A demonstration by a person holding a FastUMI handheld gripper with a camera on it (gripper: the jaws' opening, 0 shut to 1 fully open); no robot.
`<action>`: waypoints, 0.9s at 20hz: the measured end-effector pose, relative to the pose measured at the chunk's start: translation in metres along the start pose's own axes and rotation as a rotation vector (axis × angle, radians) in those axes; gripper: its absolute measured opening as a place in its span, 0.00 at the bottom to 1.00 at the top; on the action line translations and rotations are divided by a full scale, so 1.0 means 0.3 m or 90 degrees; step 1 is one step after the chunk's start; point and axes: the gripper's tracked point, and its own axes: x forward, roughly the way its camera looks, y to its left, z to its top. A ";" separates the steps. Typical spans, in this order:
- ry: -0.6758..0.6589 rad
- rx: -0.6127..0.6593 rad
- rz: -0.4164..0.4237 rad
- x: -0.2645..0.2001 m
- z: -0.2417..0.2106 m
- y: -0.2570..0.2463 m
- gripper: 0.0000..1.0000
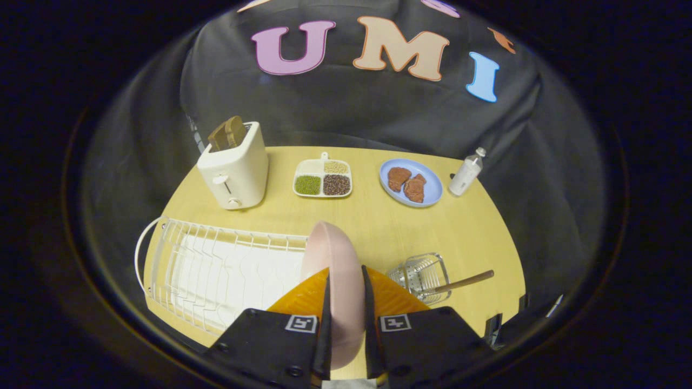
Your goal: Take the plate from the dish rack, then take the spoon from the basket and place it into the plate.
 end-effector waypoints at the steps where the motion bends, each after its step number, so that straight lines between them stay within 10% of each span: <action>1: -0.004 -0.001 -0.003 -0.006 0.007 0.005 0.28; 9: -0.064 0.043 -0.005 -0.061 0.131 0.003 0.27; 18: -0.079 0.149 0.224 -0.269 0.201 0.062 0.20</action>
